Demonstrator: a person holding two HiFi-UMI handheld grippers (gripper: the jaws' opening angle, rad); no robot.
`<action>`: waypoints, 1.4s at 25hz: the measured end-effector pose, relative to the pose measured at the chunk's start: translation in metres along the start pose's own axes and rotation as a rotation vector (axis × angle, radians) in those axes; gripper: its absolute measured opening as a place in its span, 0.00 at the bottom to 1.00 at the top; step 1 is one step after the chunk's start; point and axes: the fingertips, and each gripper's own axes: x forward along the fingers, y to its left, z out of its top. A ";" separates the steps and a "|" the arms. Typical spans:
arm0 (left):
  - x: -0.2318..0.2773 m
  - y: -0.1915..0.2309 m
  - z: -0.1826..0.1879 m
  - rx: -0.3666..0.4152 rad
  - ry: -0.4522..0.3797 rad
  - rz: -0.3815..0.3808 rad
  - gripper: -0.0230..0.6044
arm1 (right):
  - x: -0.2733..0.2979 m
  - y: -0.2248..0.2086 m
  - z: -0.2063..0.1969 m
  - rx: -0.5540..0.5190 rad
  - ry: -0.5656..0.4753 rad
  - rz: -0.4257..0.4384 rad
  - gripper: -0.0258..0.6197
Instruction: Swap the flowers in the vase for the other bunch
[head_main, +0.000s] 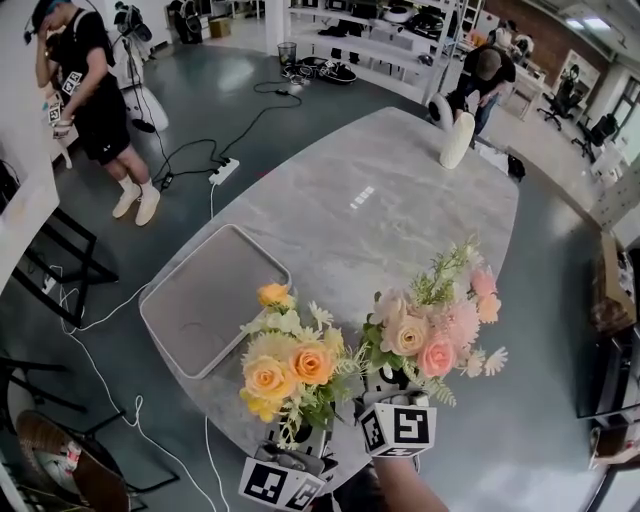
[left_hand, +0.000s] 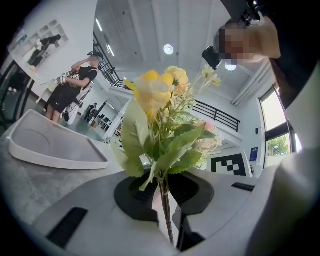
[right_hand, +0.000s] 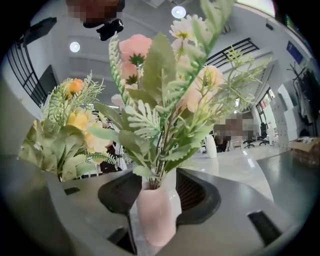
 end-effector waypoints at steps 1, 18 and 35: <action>0.000 0.000 0.000 0.000 0.000 0.001 0.13 | 0.000 -0.001 0.001 -0.006 -0.003 0.000 0.37; -0.002 -0.004 0.008 -0.008 -0.004 -0.001 0.13 | -0.006 -0.001 0.025 -0.014 -0.036 0.024 0.16; 0.000 -0.033 0.028 0.007 -0.018 -0.040 0.13 | -0.025 -0.004 0.081 0.005 -0.089 0.076 0.15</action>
